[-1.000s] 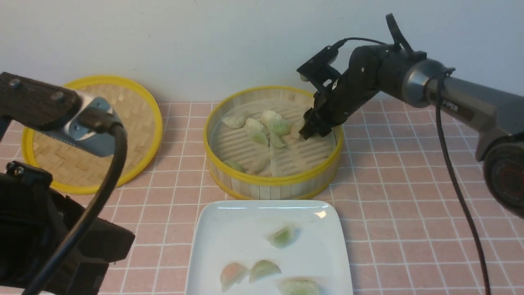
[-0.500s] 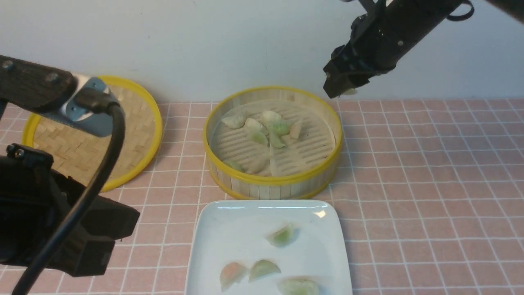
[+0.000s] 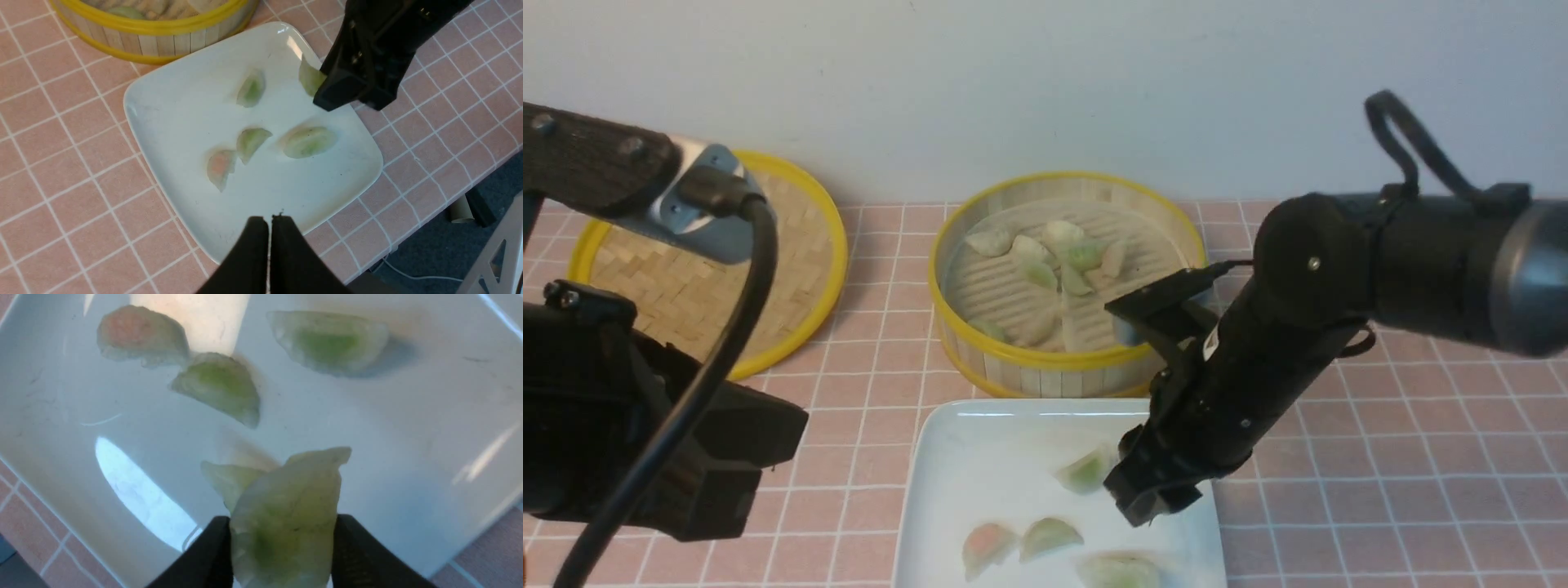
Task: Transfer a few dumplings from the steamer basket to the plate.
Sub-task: Use the right arm to put the dumpling into the plate, then use the right arm to grab a dumpling from inside the steamer
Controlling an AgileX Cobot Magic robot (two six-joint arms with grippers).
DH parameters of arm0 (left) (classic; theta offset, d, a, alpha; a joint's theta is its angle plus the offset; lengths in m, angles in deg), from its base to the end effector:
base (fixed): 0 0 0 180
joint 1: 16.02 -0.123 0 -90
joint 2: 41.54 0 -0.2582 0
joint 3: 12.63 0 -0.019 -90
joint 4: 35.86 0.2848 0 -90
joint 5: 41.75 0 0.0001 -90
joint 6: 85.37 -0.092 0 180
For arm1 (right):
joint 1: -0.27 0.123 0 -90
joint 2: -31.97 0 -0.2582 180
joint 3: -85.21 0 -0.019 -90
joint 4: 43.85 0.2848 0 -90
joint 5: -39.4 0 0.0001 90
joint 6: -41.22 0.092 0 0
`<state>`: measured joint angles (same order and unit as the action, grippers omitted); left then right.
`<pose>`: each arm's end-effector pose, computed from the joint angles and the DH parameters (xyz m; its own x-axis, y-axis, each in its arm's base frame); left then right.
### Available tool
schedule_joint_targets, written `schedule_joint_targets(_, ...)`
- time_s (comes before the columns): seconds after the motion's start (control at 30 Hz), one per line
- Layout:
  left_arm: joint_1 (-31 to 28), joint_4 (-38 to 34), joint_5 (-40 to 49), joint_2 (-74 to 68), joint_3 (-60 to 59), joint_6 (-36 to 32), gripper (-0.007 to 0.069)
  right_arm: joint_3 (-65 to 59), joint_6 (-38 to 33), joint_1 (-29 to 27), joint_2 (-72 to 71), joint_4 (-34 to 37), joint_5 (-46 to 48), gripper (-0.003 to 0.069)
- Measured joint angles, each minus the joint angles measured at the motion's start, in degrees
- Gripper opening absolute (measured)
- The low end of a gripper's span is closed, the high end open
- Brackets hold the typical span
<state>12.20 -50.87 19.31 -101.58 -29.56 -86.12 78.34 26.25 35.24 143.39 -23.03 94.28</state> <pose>0.1708 -0.1154 0.3636 -0.7109 0.2537 -0.6559 0.5175 0.8202 -0.2438 0.2856 0.2324 0.1581 -0.7824 -0.6008 -0.1638 -0.6209 0.7321 0.2802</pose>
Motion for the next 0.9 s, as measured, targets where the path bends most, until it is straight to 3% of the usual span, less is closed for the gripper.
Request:
schedule_joint_targets(0.2,0.0,0.0,1.6,0.0,0.0,0.0,-0.0006,0.4,0.5,0.5,1.7,0.1,-0.7,0.0492)
schedule_joint_targets(0.3,0.0,0.0,1.8,0.0,0.0,0.0,-0.0006,4.4,0.6,0.5,1.7,-3.3,1.9,0.0540)
schedule_joint_targets(0.53,0.0,0.0,2.4,0.0,0.0,0.0,-0.0006,24.0,1.7,-3.3,5.7,-13.3,2.8,0.0551)
schedule_joint_targets(0.9,0.0,0.0,4.0,0.0,0.0,0.0,-0.0006,56.7,0.4,-11.9,32.4,-13.8,7.6,0.0552)
